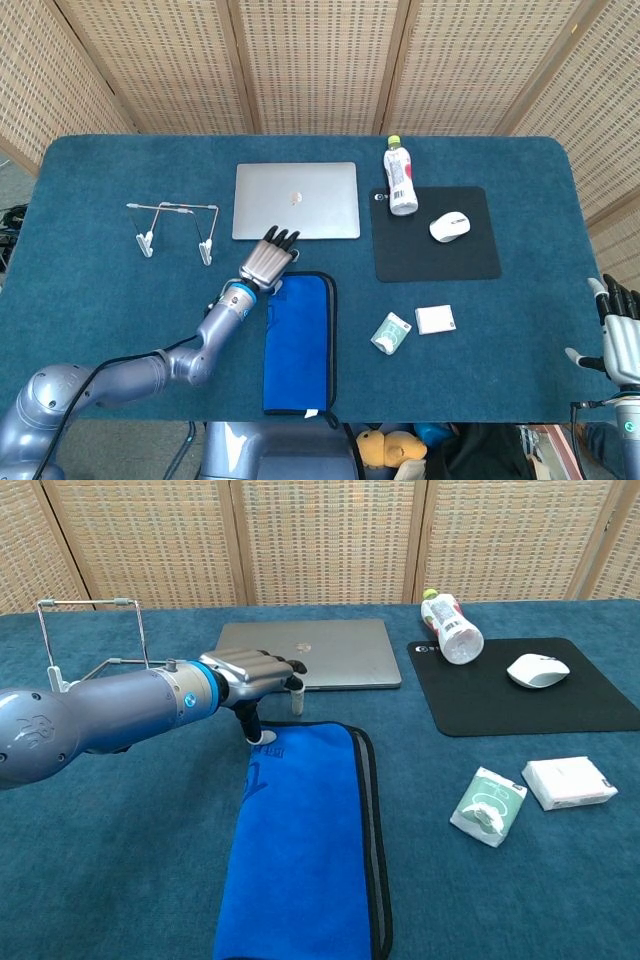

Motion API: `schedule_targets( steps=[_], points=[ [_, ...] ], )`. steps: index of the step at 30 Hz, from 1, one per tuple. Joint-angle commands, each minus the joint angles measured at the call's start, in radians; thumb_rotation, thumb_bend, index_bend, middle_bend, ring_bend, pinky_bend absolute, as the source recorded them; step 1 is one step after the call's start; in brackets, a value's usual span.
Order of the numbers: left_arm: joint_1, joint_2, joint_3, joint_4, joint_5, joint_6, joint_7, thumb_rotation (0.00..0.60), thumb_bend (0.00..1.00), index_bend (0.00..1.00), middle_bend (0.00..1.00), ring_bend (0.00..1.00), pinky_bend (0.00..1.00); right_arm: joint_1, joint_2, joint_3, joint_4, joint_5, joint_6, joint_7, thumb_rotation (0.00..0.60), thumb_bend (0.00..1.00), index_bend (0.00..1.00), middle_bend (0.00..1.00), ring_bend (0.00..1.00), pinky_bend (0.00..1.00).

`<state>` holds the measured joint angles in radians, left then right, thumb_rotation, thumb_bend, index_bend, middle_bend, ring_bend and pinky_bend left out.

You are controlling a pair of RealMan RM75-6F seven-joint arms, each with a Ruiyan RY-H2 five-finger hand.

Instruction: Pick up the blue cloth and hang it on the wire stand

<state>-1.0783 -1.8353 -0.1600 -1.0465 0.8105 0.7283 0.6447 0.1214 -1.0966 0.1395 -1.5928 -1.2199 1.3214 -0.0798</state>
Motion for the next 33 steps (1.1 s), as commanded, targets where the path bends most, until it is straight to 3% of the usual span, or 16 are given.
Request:
schedule_targets(
  steps=[1, 12, 33],
  points=[
    [0.003, 0.004, 0.001, -0.003, -0.004, -0.003, -0.003, 0.6, 0.37, 0.31, 0.0, 0.0, 0.0, 0.0, 0.0, 0.0, 0.0, 0.0, -0.001, 0.0, 0.6, 0.0, 0.0, 0.0, 0.0, 0.0],
    [0.021, 0.03, 0.003, -0.044, 0.009, 0.003, -0.039, 0.6, 0.37, 0.39, 0.0, 0.0, 0.0, 0.001, -0.001, -0.001, 0.001, 0.0, -0.002, 0.0, 0.6, 0.0, 0.0, 0.0, 0.0, 0.0],
    [0.021, 0.016, 0.013, -0.028, -0.02, 0.006, -0.019, 0.6, 0.37, 0.39, 0.0, 0.0, 0.0, -0.001, 0.002, -0.006, -0.007, -0.012, 0.004, 0.001, 0.6, 0.0, 0.0, 0.0, 0.0, 0.0]
  ],
)
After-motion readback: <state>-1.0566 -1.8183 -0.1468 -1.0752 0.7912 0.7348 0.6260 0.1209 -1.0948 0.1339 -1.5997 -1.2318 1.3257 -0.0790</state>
